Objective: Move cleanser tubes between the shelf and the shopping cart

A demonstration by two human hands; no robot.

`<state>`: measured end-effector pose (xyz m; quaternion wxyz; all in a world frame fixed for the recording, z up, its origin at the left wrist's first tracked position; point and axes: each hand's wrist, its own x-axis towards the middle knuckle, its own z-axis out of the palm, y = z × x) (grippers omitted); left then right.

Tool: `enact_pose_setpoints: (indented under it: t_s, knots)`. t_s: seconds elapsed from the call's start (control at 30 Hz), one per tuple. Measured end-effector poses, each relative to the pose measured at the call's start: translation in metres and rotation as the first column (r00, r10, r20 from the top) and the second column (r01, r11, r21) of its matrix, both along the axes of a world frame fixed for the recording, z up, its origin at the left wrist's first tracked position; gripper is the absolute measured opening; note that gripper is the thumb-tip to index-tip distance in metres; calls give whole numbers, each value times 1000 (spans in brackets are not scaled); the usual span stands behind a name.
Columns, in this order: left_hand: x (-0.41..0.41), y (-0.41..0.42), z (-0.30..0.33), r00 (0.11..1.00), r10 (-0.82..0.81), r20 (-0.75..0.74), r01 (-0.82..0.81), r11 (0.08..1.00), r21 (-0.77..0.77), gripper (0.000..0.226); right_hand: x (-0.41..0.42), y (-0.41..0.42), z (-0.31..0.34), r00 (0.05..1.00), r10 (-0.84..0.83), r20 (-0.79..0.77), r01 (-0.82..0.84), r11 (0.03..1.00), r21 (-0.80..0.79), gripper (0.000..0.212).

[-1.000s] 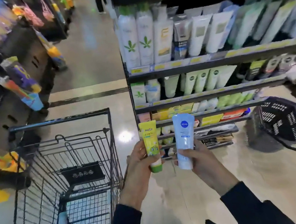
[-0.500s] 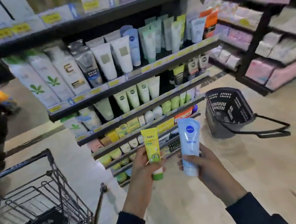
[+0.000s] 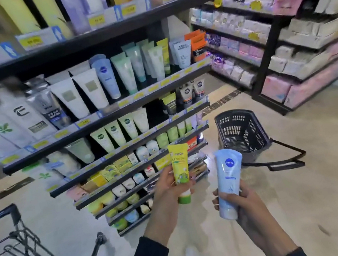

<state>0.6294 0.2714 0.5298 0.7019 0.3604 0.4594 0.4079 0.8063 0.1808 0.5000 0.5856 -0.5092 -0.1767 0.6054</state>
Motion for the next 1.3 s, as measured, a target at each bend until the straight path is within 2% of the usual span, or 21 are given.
enact_pose_setpoints:
  t_s: [0.33, 0.53, 0.63, 0.73, 0.93, 1.1, 1.3]
  knots:
    - [85, 69, -10, 999, -50, 17, 50, 999, 19, 55, 77, 68, -5, 1000, -23, 13, 23, 1000, -21, 66]
    - [127, 121, -7, 1000, 13, 23, -14, 999, 40, 52, 127, 148, 13, 998, 46, 52, -47, 999, 8, 63]
    - [142, 150, -4, 998, 55, 6, -55, 998, 30, 57, 146, 190, 22, 991, 106, 80, -108, 994, 30, 60]
    - [152, 169, 1, 998, 51, -31, -49, 996, 74, 51, 160, 226, 29, 981, 164, 104, -169, 985, 40, 54]
    - [167, 204, 15, 983, 179, -37, -173, 978, 114, 58, 184, 299, 39, 950, 296, 96, -304, 949, 81, 47]
    - [185, 234, 33, 954, 286, -89, -267, 947, 181, 54, 203, 350, 52, 904, 410, 124, -424, 897, 125, 58]
    - [210, 280, 55, 878, 457, -141, -379, 845, 377, 46, 222, 396, 60, 853, 509, 119, -522, 838, 161, 57]
